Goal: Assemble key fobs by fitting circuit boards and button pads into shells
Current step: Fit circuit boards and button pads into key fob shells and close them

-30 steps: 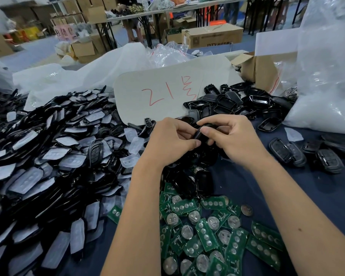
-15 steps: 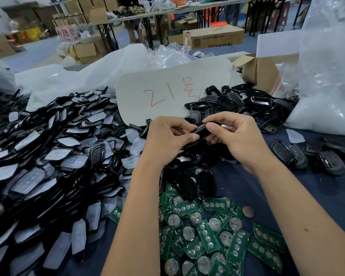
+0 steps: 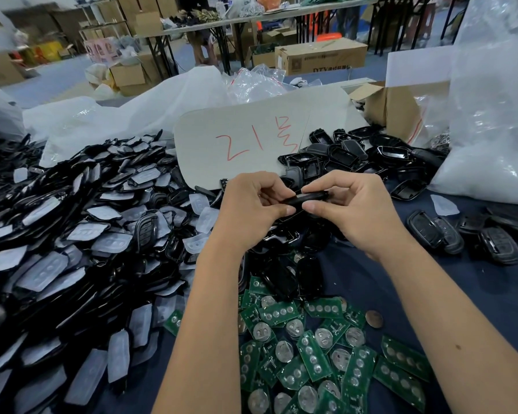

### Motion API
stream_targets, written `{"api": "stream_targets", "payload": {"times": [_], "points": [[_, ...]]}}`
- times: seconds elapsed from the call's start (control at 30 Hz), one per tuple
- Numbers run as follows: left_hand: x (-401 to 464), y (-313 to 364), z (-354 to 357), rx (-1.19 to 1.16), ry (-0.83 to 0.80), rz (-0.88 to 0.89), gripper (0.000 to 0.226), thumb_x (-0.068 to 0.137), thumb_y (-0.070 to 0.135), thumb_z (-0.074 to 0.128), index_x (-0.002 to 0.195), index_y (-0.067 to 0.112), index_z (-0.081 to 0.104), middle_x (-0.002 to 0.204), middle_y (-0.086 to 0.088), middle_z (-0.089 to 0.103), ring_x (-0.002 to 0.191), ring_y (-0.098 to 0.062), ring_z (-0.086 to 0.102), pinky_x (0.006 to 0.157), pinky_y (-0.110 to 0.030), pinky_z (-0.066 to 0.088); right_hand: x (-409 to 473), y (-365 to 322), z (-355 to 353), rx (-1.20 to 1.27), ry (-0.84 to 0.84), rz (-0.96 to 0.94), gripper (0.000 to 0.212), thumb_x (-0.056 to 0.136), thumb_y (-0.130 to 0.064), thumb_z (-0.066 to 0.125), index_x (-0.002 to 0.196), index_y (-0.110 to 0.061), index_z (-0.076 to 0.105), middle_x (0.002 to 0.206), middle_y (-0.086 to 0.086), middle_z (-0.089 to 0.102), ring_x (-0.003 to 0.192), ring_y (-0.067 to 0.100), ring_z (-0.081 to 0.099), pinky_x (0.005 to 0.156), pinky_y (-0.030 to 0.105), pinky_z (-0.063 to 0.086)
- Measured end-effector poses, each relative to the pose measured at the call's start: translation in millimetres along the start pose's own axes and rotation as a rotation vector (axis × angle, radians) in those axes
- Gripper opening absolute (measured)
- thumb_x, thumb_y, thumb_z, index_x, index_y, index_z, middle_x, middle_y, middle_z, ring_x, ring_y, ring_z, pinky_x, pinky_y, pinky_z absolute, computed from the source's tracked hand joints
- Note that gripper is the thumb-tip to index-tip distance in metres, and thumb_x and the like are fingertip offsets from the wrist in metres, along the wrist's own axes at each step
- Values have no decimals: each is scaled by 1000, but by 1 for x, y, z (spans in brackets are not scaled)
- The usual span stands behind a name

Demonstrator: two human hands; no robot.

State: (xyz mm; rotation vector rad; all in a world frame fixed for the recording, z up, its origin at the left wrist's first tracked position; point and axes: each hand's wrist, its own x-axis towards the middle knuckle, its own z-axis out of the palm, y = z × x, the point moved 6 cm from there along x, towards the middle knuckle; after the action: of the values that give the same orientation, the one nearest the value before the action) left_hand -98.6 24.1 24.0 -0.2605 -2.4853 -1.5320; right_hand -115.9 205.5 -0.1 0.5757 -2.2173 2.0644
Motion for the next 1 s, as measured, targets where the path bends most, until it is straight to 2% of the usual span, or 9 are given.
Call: {"api": "stream_targets", "payload": {"times": [0.13, 0.23, 0.33, 0.4, 0.5, 0.6, 0.8, 0.9, 1.0], "points": [[-2, 2, -1, 95, 24, 20, 28, 69, -7, 86, 76, 18, 74, 68, 8, 66, 59, 1, 55, 60, -13, 47, 0, -6, 7, -105, 23, -74, 25, 78, 6, 85, 95, -10, 78, 91, 9, 77, 87, 31, 75, 85, 45, 62], [-3, 7, 4, 136, 31, 60, 26, 66, -4, 86, 81, 14, 74, 76, 2, 72, 71, -12, 68, 71, -28, 58, -2, -9, 11, -136, 31, -96, 24, 77, 6, 86, 93, -11, 79, 92, 9, 76, 87, 36, 71, 81, 52, 59], [-3, 11, 7, 116, 38, 91, 40, 65, 0, 89, 94, 16, 66, 78, 3, 73, 71, -13, 67, 68, -24, 55, -3, -10, 11, -169, 35, -108, 23, 77, 5, 86, 90, -12, 79, 92, 10, 74, 86, 43, 67, 75, 54, 57], [-3, 12, 7, 108, 45, 105, 48, 65, 3, 91, 99, 19, 61, 75, 3, 71, 67, -11, 66, 65, -21, 54, -2, -11, 12, -190, 19, -110, 23, 77, 6, 85, 88, -13, 78, 91, 9, 73, 82, 41, 66, 71, 50, 54], [-4, 9, 8, 92, 15, 86, 49, 65, -1, 90, 100, 17, 61, 69, 3, 69, 63, -10, 65, 63, -22, 54, -2, -11, 11, -216, -36, -82, 21, 82, 1, 83, 89, -18, 79, 88, 2, 75, 77, 22, 70, 70, 40, 56], [-4, 4, 11, 56, -27, 42, 47, 66, -6, 88, 99, 14, 61, 68, 6, 68, 59, -3, 60, 63, -18, 52, -1, -12, 8, -272, -60, -88, 10, 89, -6, 79, 93, -14, 81, 92, 2, 76, 89, 24, 72, 85, 48, 56], [-1, 0, 15, 28, -52, 29, 44, 66, -7, 89, 97, 12, 63, 68, 4, 67, 58, -4, 59, 62, -17, 49, -2, -20, 11, -352, -13, -157, 7, 88, -7, 79, 87, -13, 81, 87, 1, 72, 85, 24, 69, 81, 48, 53], [1, -3, 14, -19, -28, 11, 40, 69, -4, 89, 99, 14, 69, 69, 5, 67, 61, -8, 60, 66, -22, 53, -1, -15, 8, -298, 15, -101, 10, 89, -13, 80, 97, -18, 80, 87, -4, 75, 79, 21, 72, 77, 43, 59], [1, -10, 9, -165, 67, -51, 38, 74, -2, 88, 105, 17, 75, 72, 1, 66, 68, -13, 67, 73, -30, 60, 1, -6, 4, -115, 70, -8, 25, 94, -23, 77, 118, -23, 71, 97, -2, 74, 70, 16, 71, 66, 26, 56]]}}
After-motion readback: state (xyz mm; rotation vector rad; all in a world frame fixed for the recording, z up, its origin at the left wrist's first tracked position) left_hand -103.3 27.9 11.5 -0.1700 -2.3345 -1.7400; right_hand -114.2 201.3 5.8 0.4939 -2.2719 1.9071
